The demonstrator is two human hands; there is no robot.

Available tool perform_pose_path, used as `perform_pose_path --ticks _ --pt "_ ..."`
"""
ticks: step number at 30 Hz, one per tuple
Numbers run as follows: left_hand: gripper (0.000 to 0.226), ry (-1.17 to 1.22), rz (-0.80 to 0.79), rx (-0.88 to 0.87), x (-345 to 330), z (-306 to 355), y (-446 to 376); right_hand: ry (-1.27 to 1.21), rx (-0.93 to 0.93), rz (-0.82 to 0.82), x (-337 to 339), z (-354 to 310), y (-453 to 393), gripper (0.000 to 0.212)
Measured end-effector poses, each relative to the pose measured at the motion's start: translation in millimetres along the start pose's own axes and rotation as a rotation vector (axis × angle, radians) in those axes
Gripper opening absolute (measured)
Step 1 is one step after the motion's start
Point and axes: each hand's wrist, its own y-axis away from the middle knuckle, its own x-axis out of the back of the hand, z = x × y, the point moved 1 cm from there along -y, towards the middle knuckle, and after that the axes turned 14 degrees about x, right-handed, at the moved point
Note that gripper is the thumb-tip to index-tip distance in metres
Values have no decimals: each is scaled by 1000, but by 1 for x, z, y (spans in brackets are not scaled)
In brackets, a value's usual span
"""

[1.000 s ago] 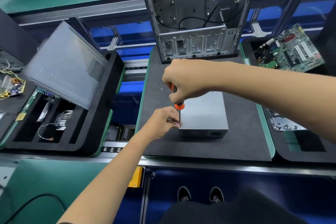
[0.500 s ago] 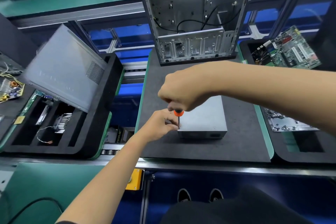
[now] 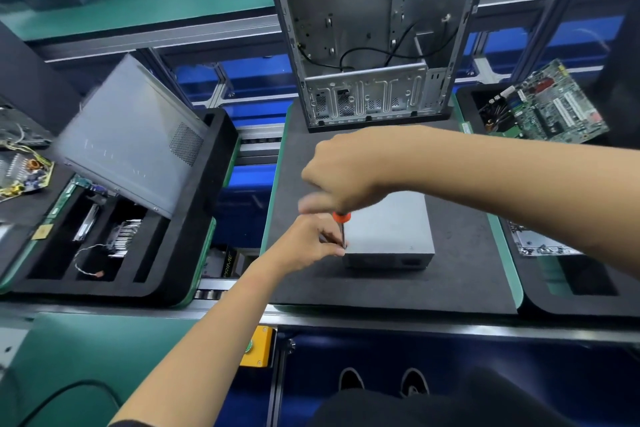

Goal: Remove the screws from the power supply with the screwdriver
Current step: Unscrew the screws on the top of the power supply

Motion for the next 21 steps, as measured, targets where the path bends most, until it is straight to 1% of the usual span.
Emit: perform_pose_path --ticks 1,3,5,6,8,9,10,12,13,15,16,17,18,20,21 --pt "7 -10 4 -8 0 1 0 51 32 30 0 1 -1 35" --pt "7 -17 -10 -10 2 1 0 63 39 36 2 1 4 27" --pt "8 -34 -45 -22 5 1 -2 -140 58 87 2 0 7 17" --pt "8 -48 -60 -29 6 2 -3 -245 104 94 4 1 8 13" --pt "8 -69 -82 -27 8 3 -4 -419 183 100 9 2 13 27" --pt "8 -76 -92 -18 8 3 -4 -466 203 112 10 1 14 33" --pt "7 -80 -99 -13 9 4 -5 -484 204 126 10 0 15 33" --pt "6 -67 -103 -22 8 4 -6 -445 172 159 4 0 14 21" --pt "5 -58 -100 -22 8 4 -6 -383 118 156 2 1 13 14" --pt "6 -55 -89 -19 8 4 -5 -221 -32 103 -1 3 13 27" --pt "7 -61 -85 -24 8 3 -6 -154 -74 85 -3 4 12 32" --pt "7 -70 -85 -32 8 3 -6 -123 -72 111 -4 3 12 32" --pt "7 -81 -90 -40 8 3 -7 -149 -48 136 -5 2 12 29" --pt "6 -101 -98 -61 9 3 -9 -277 48 152 -4 2 14 14" --pt "5 -109 -99 -68 9 4 -9 -332 93 147 0 2 17 10"
